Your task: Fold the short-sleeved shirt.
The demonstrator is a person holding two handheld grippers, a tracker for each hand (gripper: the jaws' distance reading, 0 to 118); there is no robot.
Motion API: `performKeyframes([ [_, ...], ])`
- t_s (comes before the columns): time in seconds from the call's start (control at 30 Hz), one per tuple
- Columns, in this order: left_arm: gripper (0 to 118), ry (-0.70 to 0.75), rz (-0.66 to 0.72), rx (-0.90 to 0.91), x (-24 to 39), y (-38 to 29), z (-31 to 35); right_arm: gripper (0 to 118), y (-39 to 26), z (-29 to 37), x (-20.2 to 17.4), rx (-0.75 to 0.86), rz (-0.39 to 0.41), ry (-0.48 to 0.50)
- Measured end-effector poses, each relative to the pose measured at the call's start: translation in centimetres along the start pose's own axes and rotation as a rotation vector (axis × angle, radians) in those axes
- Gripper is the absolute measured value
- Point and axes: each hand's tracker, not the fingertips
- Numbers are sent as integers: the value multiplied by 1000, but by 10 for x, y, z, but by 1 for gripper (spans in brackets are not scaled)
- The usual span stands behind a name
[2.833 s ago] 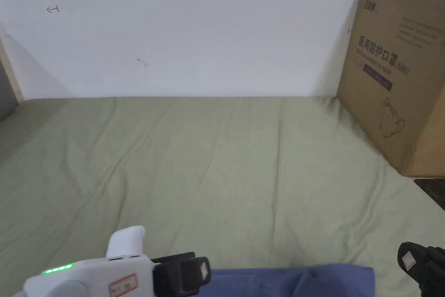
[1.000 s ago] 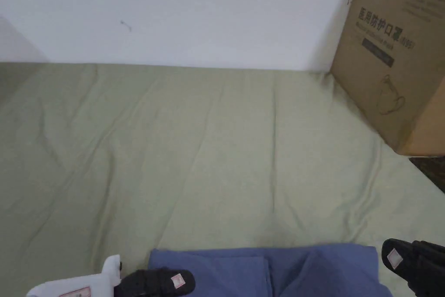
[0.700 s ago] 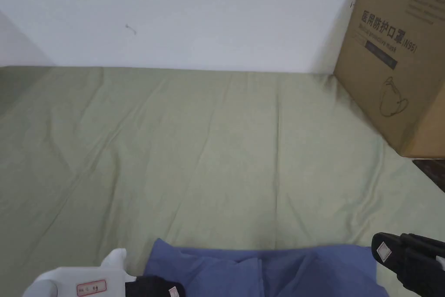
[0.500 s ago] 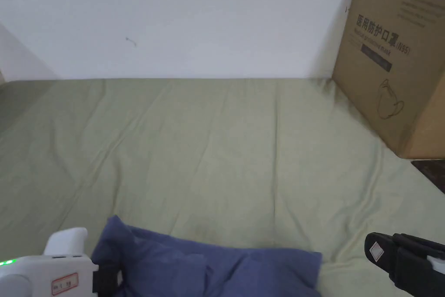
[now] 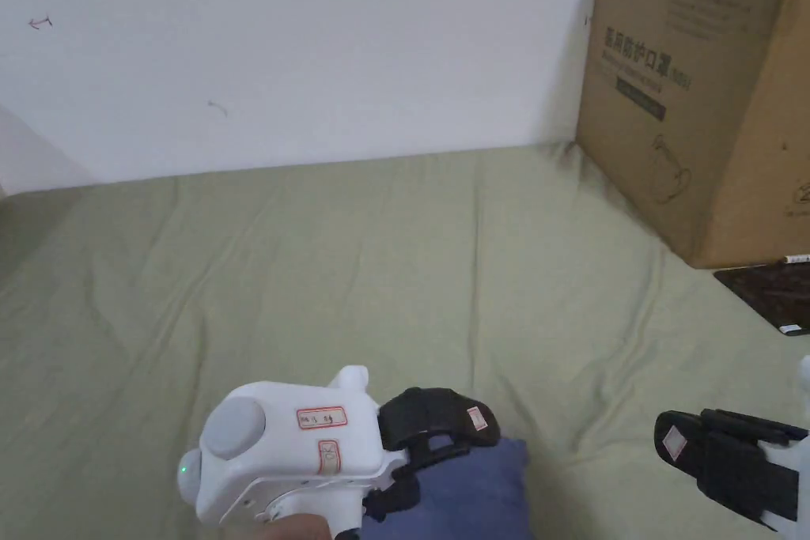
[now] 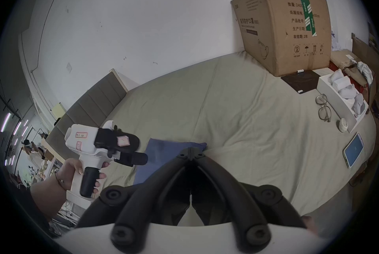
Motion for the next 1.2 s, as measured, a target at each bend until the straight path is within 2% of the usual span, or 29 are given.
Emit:
performKeyframes([
  [0.07,118,-42,-28,78,10,-3,17,0,-1,7,4,17,-6,-7],
  [0.13,118,7,-88,98,15,-4,35,0,-3,13,10,32,-19,-12],
  [0.17,116,52,-118,90,17,-3,43,0,-4,15,13,36,-27,-13],
  [0.2,107,73,-157,80,17,-3,48,0,-5,16,16,38,-36,-14],
  [0.23,80,84,-200,101,18,-5,52,0,-6,17,20,37,-44,-17],
  [0.27,21,107,-231,122,20,-7,52,0,-7,17,23,34,-51,-22],
  [0.3,0,168,-271,123,22,-9,46,0,-8,16,26,28,-55,-31],
  [0.33,0,246,-301,112,21,-12,35,0,-9,15,29,21,-57,-41],
  [0.37,0,245,-323,97,19,-13,22,0,-10,14,32,17,-59,-47],
  [0.47,0,222,-278,-5,3,-18,-23,0,-10,10,39,6,-76,-53],
  [0.6,0,357,-278,-195,-20,-27,-90,0,-4,8,44,-3,-67,-69],
  [0.7,0,311,-209,-228,-39,-35,-121,0,2,6,47,-2,-70,-74],
  [0.8,0,242,-62,-164,-43,-33,-122,0,6,5,43,9,-72,-81],
  [0.87,0,237,-153,-61,-14,-38,-90,0,9,6,37,18,-75,-49],
  [0.93,0,201,-395,116,34,-44,-32,0,16,12,26,59,-89,8],
  [0.97,0,237,-507,215,53,-49,-3,0,20,16,21,84,-84,32],
  [1.03,0,365,-688,434,91,-62,57,0,28,25,5,179,-11,45],
  [1.1,0,490,-779,621,108,-77,101,0,26,37,-11,351,53,45],
  [1.2,0,541,-811,865,115,-99,146,0,16,46,-33,524,131,-18],
])
